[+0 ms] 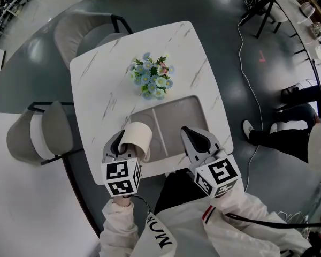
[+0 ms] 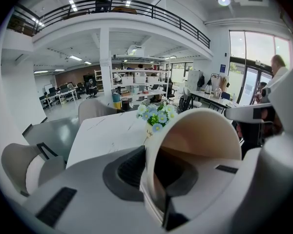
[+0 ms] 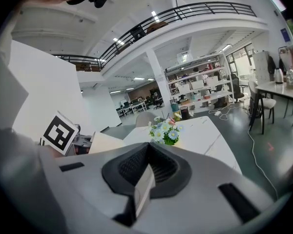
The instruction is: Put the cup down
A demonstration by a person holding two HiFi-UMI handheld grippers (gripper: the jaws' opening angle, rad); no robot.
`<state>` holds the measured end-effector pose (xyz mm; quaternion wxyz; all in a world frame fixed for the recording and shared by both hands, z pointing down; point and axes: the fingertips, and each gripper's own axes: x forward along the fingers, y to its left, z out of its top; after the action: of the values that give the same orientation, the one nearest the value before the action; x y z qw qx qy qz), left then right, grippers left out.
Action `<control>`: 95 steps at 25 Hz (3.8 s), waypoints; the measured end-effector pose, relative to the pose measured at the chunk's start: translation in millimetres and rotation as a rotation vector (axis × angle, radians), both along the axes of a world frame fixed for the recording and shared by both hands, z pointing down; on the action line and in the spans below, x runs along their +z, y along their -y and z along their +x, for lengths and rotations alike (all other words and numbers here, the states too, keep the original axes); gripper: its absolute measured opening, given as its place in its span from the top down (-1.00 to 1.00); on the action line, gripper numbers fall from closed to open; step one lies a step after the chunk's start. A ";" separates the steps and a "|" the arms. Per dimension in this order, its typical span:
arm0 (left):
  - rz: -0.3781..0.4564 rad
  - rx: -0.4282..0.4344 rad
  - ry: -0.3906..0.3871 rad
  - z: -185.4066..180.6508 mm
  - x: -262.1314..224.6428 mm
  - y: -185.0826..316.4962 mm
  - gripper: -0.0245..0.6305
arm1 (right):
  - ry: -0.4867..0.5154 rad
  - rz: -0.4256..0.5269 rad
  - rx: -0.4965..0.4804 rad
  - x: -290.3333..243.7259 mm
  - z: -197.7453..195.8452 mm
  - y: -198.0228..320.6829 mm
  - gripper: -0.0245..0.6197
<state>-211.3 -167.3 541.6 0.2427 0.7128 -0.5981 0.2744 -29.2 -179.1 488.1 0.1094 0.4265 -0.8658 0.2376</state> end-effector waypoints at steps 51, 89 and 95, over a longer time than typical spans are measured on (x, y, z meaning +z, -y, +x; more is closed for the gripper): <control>-0.450 0.233 0.194 -2.6 139.9 39.5 0.78 | 0.001 -0.041 0.089 39.5 27.2 20.2 0.91; -0.609 0.298 0.278 1.3 150.9 45.0 0.78 | 0.019 -0.088 0.096 53.5 32.0 19.4 0.91; -0.612 0.297 0.282 1.2 151.5 44.7 0.77 | 0.016 -0.101 0.103 57.4 34.9 18.6 0.91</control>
<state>-210.0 -212.0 693.1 0.3174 0.6414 -0.4060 0.5684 5.7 -197.7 545.6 0.1114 0.4623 -0.8306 0.2898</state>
